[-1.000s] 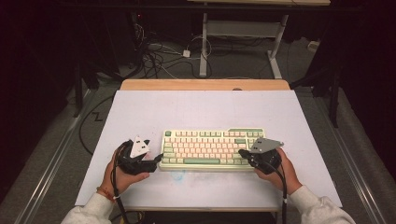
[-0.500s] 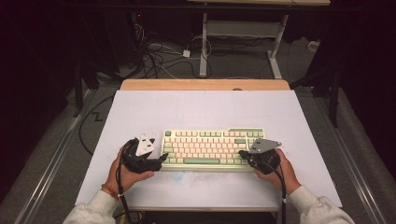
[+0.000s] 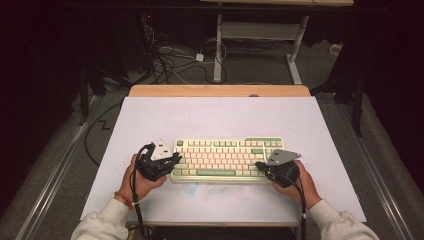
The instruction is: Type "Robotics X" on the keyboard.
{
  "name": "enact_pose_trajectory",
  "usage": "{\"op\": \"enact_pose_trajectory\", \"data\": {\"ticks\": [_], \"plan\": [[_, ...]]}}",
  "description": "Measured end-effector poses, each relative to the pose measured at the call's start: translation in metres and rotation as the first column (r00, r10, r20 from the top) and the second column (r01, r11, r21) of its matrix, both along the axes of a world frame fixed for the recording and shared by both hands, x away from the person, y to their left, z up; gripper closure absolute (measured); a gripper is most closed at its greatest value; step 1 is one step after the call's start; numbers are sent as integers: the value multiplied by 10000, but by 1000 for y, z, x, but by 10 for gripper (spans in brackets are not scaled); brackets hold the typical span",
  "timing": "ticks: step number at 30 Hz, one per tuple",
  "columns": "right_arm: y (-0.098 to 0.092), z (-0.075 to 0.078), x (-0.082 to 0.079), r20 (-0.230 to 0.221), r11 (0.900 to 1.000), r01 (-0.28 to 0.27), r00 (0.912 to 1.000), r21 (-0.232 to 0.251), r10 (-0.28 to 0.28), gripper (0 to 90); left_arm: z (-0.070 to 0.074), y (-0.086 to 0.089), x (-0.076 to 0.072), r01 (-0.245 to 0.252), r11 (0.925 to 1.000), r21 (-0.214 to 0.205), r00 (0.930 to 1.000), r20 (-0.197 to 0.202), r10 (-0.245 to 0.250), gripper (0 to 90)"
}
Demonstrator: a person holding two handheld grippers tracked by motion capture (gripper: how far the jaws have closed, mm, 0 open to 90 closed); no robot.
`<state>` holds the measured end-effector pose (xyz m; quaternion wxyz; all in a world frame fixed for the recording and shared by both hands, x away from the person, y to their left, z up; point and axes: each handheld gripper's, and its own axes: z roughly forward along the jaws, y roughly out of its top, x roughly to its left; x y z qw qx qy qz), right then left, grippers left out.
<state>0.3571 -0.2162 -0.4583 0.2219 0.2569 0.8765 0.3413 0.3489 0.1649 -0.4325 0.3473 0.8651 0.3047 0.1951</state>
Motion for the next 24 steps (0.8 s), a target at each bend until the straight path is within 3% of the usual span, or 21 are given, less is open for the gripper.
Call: {"op": "enact_pose_trajectory", "data": {"ticks": [4,8,24], "plan": [[0,0,0,25,10000,5,10000,-9,-5,899,0,-8,3,212,9994,279,9998,-28,-211,877],[1,0,-1,40,10000,21,10000,-3,-21,899,2,-20,8,565,9979,309,9984,-106,-562,880],[1,-1,-1,123,10000,56,9999,-11,-56,899,-2,-58,33,1152,9923,456,9925,-453,-1132,871]]}}
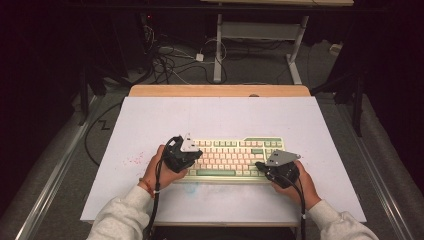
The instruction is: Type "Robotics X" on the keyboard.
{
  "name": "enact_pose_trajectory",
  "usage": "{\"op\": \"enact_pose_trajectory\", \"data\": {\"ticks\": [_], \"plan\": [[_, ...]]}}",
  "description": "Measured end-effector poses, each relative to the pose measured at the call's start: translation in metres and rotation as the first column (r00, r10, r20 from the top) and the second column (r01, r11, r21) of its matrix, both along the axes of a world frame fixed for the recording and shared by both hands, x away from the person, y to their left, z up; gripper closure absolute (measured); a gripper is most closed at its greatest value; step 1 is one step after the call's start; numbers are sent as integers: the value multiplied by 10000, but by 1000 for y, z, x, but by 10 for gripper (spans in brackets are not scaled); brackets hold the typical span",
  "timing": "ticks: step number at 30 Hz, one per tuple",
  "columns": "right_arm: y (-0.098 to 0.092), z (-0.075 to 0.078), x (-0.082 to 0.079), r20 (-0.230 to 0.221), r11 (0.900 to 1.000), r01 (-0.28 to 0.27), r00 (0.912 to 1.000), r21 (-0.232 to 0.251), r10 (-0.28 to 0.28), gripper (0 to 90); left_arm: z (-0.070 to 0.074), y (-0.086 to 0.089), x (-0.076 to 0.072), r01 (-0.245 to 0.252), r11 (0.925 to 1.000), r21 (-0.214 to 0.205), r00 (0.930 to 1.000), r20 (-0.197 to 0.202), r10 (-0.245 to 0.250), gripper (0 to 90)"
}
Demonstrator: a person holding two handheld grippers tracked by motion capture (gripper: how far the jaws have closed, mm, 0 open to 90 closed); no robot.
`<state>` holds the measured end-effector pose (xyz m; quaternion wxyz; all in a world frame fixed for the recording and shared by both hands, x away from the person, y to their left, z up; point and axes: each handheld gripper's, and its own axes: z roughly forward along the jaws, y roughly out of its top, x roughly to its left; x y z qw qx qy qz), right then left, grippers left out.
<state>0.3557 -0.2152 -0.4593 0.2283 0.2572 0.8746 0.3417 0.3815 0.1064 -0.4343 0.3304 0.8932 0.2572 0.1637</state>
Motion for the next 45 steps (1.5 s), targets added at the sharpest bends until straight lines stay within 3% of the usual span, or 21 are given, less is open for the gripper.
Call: {"op": "enact_pose_trajectory", "data": {"ticks": [12,34,37,40,45], "plan": [[1,0,-1,30,10000,18,10000,-50,-18,899,-7,-17,12,98,9996,255,9998,-175,-94,866],[1,0,-1,55,10000,7,10000,-88,-7,899,-14,-23,19,0,9982,607,9998,-219,13,863],[1,0,-1,52,10000,8,10000,-89,-7,899,-16,-23,20,47,9973,728,9993,-373,-20,875],[1,1,-1,67,9999,-15,10000,-148,16,899,-16,-25,19,44,9964,849,9997,-224,-25,856],[1,5,-3,216,10000,25,9998,-21,-24,900,-9,-20,15,38,9984,562,9999,92,-43,829]]}}
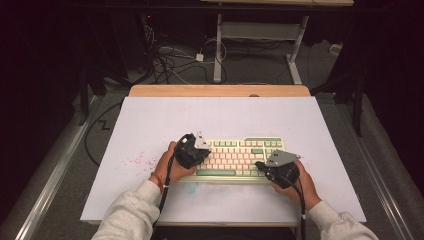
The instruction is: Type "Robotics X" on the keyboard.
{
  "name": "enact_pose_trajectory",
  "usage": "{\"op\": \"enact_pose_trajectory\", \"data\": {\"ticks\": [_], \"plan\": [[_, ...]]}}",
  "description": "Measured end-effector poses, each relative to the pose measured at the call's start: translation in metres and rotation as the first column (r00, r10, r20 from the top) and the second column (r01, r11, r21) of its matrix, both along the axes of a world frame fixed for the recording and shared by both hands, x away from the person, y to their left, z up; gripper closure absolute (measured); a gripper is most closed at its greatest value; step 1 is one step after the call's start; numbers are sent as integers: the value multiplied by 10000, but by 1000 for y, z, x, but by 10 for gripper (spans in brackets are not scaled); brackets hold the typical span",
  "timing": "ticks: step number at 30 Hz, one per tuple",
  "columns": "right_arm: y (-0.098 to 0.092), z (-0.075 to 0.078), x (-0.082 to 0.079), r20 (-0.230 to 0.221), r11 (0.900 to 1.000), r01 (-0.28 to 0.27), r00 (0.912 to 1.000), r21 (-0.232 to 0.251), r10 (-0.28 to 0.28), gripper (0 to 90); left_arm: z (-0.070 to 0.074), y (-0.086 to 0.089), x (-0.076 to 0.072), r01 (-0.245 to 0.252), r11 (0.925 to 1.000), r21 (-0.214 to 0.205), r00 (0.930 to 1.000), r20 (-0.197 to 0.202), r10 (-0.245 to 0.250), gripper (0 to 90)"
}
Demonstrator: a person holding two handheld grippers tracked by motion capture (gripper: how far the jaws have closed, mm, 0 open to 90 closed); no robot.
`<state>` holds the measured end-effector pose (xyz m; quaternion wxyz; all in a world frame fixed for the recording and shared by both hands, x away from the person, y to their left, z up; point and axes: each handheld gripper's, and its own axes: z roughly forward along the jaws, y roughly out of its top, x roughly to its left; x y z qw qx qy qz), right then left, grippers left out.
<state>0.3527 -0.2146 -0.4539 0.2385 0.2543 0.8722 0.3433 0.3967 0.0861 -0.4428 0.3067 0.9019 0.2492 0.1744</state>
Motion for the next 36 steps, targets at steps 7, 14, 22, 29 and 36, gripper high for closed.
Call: {"op": "enact_pose_trajectory", "data": {"ticks": [7,14,22,29,36], "plan": [[-6,14,-4,239,9990,40,9997,439,-51,900,14,14,-10,-167,9983,-559,9964,825,212,707],[-10,19,-6,321,9982,104,9994,584,-123,900,19,24,-23,-266,9977,-629,9876,1530,360,430],[-11,24,-6,405,9976,74,9991,691,-103,900,15,41,-42,-144,9935,-1127,9766,2118,382,222],[-11,28,-5,447,9968,101,9989,794,-137,900,5,58,-56,-391,9935,-1069,9705,2326,632,189],[-11,29,-1,375,9964,171,9991,831,-202,900,-5,75,-68,-700,9938,-865,9709,2228,878,181]]}}
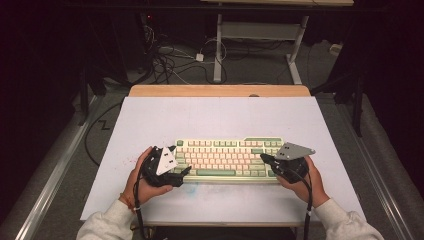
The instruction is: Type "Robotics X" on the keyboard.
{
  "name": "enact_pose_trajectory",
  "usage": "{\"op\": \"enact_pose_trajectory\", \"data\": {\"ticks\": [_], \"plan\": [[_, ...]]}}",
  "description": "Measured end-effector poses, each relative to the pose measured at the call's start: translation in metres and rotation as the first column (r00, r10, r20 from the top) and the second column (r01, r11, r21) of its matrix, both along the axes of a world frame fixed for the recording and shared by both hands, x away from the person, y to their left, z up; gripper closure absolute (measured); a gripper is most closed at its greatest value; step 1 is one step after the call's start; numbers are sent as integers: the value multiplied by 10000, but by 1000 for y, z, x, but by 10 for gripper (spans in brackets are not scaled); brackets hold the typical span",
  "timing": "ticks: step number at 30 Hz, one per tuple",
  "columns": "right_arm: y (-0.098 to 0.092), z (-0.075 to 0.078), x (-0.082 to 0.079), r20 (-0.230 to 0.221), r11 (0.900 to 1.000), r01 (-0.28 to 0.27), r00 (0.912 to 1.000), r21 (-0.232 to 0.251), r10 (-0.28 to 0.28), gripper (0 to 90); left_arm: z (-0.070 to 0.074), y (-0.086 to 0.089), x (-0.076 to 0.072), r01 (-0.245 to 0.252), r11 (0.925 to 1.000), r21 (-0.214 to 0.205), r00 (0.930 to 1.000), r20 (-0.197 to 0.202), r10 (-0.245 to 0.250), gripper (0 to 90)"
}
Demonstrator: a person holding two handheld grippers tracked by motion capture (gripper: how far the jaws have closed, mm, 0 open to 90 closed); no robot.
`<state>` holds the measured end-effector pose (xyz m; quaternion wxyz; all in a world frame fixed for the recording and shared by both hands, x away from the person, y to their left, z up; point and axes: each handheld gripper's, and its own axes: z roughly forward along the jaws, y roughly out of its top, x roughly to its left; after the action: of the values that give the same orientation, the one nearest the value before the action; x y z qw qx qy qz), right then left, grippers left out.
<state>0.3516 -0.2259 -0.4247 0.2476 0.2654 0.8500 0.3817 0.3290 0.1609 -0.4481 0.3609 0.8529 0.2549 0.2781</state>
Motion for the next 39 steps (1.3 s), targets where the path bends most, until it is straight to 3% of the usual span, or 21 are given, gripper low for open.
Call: {"op": "enact_pose_trajectory", "data": {"ticks": [9,18,31,39], "plan": [[11,3,7,-1,9999,-169,9999,32,169,900,-16,24,-15,-461,9988,187,9979,-449,469,169],[39,-1,18,-200,9986,-511,9985,-113,509,900,-25,39,-26,-729,9971,208,9943,-759,743,169],[73,-17,35,-563,9956,-762,9957,-541,731,900,-29,38,-23,-798,9966,215,9924,-926,815,169],[81,-25,42,-718,9945,-722,9952,-763,667,900,-29,38,-24,-788,9966,242,9924,-933,808,168]]}}
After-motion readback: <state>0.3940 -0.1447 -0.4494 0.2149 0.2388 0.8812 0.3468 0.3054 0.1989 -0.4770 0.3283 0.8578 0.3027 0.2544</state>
